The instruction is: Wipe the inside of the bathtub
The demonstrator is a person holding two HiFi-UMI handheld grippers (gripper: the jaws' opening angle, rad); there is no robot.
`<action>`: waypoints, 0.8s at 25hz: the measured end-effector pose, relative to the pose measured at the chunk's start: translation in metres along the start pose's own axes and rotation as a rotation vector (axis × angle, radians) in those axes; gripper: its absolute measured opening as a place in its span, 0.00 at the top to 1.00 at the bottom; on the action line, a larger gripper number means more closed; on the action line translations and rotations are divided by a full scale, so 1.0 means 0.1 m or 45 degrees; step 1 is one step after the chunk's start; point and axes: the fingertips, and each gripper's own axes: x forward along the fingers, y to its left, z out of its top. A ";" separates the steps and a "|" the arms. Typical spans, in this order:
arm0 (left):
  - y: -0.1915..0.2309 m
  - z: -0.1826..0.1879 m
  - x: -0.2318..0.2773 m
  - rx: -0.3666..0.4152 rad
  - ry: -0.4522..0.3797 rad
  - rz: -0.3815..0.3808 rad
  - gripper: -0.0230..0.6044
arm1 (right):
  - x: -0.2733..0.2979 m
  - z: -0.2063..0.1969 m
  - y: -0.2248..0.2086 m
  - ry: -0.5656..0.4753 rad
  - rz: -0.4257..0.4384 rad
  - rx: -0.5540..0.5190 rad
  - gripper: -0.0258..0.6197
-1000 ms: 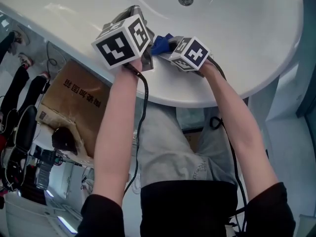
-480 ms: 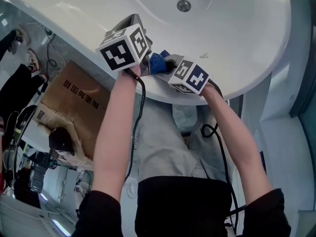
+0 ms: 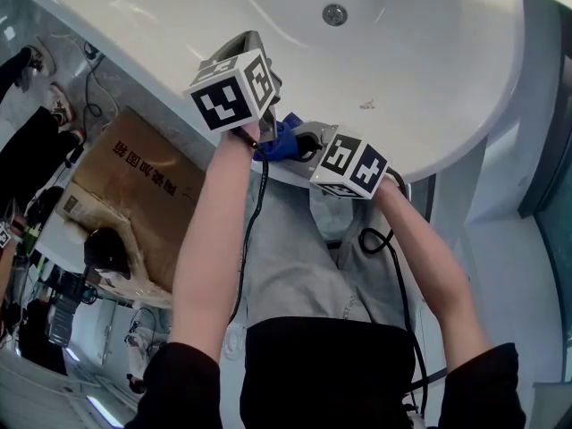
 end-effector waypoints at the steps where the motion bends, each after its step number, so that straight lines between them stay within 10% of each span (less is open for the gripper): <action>1: -0.01 0.00 0.00 -0.001 0.000 -0.002 0.96 | -0.01 0.01 0.05 -0.007 0.020 0.004 0.85; 20: -0.42 0.11 0.30 -0.097 -0.021 -0.043 0.96 | -1.32 0.48 -1.83 0.023 -0.417 -0.087 0.85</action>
